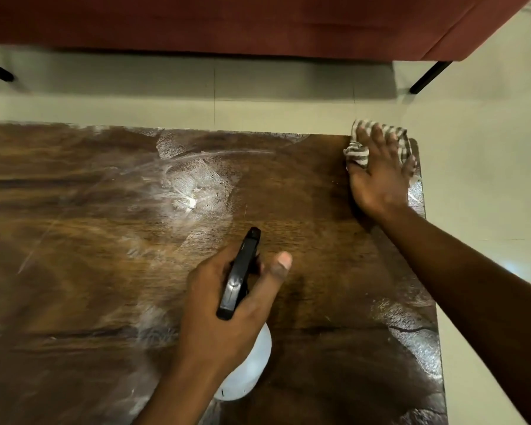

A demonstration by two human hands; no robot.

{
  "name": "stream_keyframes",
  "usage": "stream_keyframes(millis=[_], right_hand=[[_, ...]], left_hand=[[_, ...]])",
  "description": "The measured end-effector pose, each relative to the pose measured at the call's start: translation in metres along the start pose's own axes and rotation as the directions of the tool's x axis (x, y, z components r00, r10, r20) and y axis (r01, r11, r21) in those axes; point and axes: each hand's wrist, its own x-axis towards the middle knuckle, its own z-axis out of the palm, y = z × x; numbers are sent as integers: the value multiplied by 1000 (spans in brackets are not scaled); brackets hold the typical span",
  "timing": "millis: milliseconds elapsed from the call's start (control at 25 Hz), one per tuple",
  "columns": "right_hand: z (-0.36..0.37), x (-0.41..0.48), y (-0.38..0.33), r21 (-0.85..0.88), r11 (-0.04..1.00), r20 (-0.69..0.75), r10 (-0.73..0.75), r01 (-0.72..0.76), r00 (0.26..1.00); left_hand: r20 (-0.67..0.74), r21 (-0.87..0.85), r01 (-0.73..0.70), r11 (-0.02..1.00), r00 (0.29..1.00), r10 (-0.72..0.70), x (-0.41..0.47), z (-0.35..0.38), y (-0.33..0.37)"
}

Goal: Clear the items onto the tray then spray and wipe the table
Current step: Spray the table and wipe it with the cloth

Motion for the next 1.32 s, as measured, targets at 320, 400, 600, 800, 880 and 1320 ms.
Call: stream_keyframes(millis=[320, 400, 600, 800, 880, 1320], right_hand=[[30, -147, 24, -236, 293, 508, -775, 927, 375], [16, -132, 40, -198, 234, 564, -767, 952, 306], [21, -59, -23, 24, 996, 64, -82, 81, 995], [65, -65, -133, -109, 790, 340, -541, 603, 770], [66, -74, -133, -47, 422, 550, -746, 905, 376], [84, -48, -193, -115, 849, 290, -468, 516, 835]], left_hand=[[-13, 38, 36, 999, 999, -35, -10, -9, -15], [-39, 15, 33, 999, 999, -32, -11, -15, -16], [-116, 11, 29, 1000, 993, -28, -14, -31, -18], [-113, 8, 67, 998, 991, -65, -23, -49, -24], [-82, -41, 83, 996, 993, -86, -26, -56, -25], [-112, -74, 115, 991, 986, -123, -23, -99, -36]])
